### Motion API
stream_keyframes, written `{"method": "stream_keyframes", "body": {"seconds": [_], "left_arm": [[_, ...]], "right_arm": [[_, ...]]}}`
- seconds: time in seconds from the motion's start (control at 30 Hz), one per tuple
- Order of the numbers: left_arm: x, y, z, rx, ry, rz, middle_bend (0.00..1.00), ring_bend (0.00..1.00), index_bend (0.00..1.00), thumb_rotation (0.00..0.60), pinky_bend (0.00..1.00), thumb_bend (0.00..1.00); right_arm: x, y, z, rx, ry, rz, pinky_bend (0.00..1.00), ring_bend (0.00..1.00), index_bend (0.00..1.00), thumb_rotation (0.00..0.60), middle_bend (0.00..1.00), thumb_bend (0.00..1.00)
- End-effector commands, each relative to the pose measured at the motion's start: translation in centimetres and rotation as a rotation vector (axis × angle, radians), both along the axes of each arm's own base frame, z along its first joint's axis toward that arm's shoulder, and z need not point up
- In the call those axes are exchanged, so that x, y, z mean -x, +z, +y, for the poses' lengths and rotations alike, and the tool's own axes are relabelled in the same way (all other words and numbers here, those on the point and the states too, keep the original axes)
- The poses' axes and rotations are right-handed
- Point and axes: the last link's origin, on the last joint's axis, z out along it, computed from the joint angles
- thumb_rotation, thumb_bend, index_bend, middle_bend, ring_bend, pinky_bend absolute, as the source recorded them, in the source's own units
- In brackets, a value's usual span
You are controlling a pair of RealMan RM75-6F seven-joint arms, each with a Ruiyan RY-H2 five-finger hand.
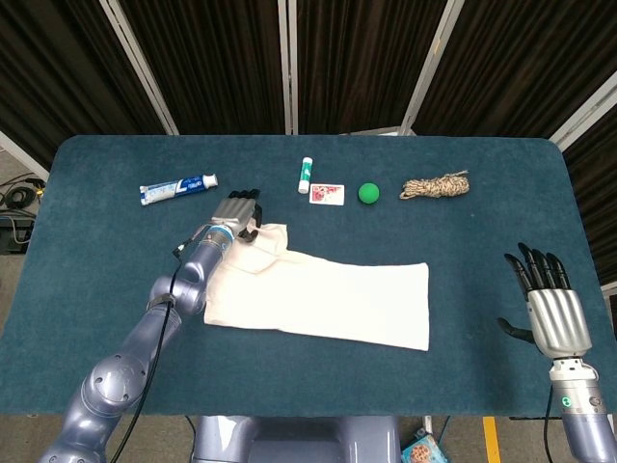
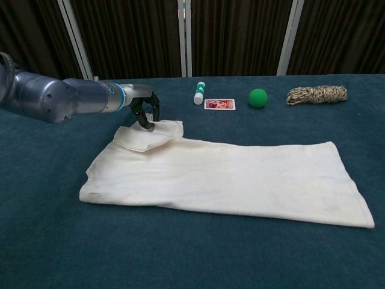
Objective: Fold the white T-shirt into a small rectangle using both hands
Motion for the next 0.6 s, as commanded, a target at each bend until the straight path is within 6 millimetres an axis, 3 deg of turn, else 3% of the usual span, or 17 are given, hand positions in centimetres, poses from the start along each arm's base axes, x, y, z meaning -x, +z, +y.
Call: {"method": "stream_keyframes", "body": {"seconds": [0.03, 0.6], "left_arm": [[0.08, 0.01, -0.02, -0.002, 0.006, -0.009, 0.00, 0.00, 0.58, 0.600, 0.00, 0.46], [0.45, 0.93, 0.13, -0.012, -0.004, -0.042, 0.00, 0.00, 0.74, 0.600, 0.00, 0.49]], "right_arm": [[0.01, 0.02, 0.00, 0.000, 0.000, -0.001, 0.00, 0.00, 0.15, 0.600, 0.00, 0.00], [-0.33, 0.22, 0.16, 0.008, 0.015, -0.010, 0.00, 0.00, 0.15, 0.600, 0.00, 0.00]]}}
